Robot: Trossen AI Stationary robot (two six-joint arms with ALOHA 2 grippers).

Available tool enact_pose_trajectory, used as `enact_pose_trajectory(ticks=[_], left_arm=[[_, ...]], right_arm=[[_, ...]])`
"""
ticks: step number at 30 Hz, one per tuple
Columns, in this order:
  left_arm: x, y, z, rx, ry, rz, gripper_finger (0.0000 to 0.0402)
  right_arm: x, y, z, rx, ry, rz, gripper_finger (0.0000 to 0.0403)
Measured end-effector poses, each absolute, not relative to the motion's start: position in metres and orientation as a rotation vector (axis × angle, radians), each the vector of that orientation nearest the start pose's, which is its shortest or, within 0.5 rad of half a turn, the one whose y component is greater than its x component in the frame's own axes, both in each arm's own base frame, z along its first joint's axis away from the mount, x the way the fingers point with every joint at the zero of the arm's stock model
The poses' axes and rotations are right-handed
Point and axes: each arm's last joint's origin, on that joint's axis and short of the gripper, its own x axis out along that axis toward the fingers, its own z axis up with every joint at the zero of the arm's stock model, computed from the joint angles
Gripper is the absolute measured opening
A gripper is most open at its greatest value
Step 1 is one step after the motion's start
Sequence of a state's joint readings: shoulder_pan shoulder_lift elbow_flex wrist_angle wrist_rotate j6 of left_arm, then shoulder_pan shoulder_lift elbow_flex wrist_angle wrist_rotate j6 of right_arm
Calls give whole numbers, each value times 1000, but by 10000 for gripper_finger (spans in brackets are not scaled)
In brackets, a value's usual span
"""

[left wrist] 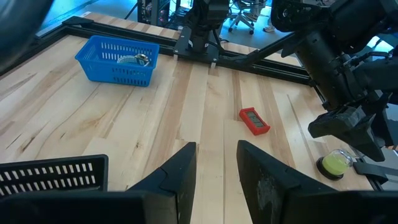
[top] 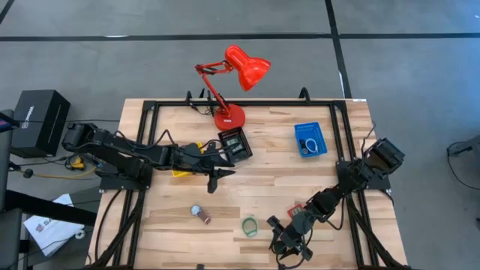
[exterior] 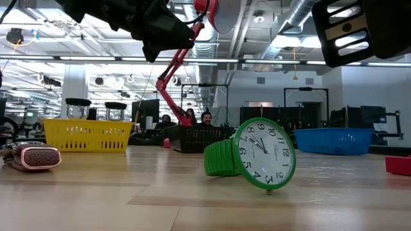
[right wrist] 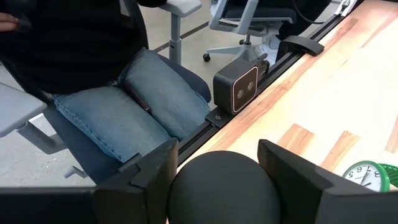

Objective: Pick & Place Office items
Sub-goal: Put the green hourglass into the yellow bin

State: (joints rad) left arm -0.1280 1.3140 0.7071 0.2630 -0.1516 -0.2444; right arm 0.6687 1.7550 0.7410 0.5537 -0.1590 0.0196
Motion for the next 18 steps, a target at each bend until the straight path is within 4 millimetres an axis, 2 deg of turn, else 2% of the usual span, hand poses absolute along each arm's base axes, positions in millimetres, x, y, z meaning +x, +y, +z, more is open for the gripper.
enact_pose_trajectory(ticks=[8,11,18], left_arm=[[278,-31,237,-194,324,73,110],[278,-31,237,-195,320,73,110],[278,-31,238,-196,310,76,110]], right_arm=[[265,205,145,-81,467,805,198],[268,200,148,-74,453,789,206],[278,182,158,-63,428,735,196]])
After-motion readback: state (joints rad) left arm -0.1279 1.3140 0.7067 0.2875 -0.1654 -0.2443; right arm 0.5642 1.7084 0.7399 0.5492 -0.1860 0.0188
